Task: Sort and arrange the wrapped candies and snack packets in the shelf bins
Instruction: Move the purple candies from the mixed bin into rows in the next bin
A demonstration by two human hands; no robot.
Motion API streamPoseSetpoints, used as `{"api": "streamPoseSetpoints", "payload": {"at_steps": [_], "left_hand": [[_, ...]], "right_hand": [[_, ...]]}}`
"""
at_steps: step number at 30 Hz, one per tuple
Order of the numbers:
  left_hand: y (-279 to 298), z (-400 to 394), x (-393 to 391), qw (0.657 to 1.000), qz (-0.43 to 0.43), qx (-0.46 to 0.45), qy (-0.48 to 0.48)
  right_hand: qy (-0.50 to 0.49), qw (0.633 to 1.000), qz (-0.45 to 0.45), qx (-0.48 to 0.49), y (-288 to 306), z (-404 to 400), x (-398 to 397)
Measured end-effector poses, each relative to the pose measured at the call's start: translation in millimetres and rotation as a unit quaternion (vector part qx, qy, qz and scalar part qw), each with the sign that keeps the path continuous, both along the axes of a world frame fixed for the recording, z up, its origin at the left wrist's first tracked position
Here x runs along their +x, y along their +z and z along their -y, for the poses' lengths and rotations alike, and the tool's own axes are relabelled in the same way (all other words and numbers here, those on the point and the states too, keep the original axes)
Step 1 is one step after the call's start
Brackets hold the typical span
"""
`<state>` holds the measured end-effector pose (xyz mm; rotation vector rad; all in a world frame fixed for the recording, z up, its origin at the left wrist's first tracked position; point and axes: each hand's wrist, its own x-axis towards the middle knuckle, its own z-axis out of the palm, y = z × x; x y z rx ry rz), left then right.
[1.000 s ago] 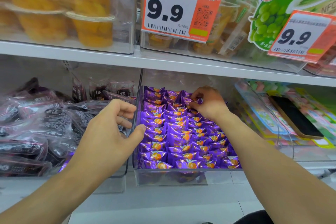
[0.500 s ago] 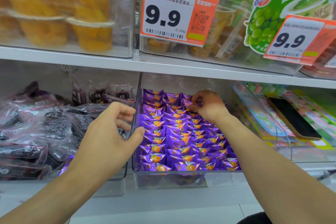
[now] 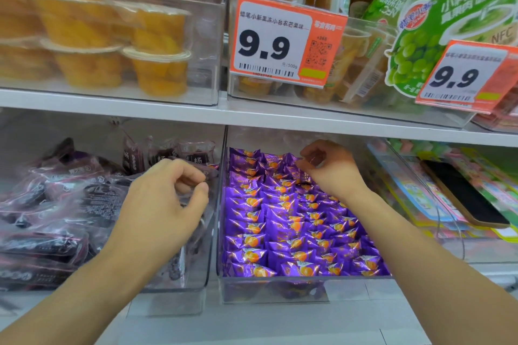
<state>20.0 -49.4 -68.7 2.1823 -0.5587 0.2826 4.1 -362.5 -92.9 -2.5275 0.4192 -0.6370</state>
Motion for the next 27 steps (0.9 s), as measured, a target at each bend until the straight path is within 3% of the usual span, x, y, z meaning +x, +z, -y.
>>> {"api": "streamPoseSetpoints", "payload": {"at_steps": [3, 7, 11, 15, 17, 21, 27], "left_hand": [[-8.4, -7.3, 22.6, 0.998, 0.042, 0.053, -0.005], [-10.1, -14.7, 43.4, 0.972, 0.037, 0.222, -0.073], [-10.2, -14.5, 56.6, 0.939, 0.022, 0.329, -0.099], [-9.4, -25.9, 68.0, 0.932, 0.025, 0.347, -0.105], [-10.7, -32.7, 67.9, 0.931, 0.016, 0.344, -0.122], [-14.0, -40.2, 66.7, 0.927, 0.0, 0.344, -0.151], [-17.3, -47.3, 71.8, 0.934, -0.024, 0.312, -0.171]], "right_hand": [[0.051, 0.993, 0.031, 0.097, 13.7, -36.5, -20.5], [0.137, 0.966, 0.069, 0.209, 36.8, -98.1, -42.2], [0.188, 0.953, 0.088, 0.223, 50.7, -141.4, -39.1], [0.218, 0.972, 0.055, 0.064, 59.9, -157.5, -16.1], [0.215, 0.974, -0.037, -0.055, 63.9, -159.4, 6.1], [0.183, 0.932, -0.237, -0.206, 62.6, -156.7, 70.9], [0.218, 0.857, -0.349, -0.309, 58.7, -177.8, 122.9]]}}
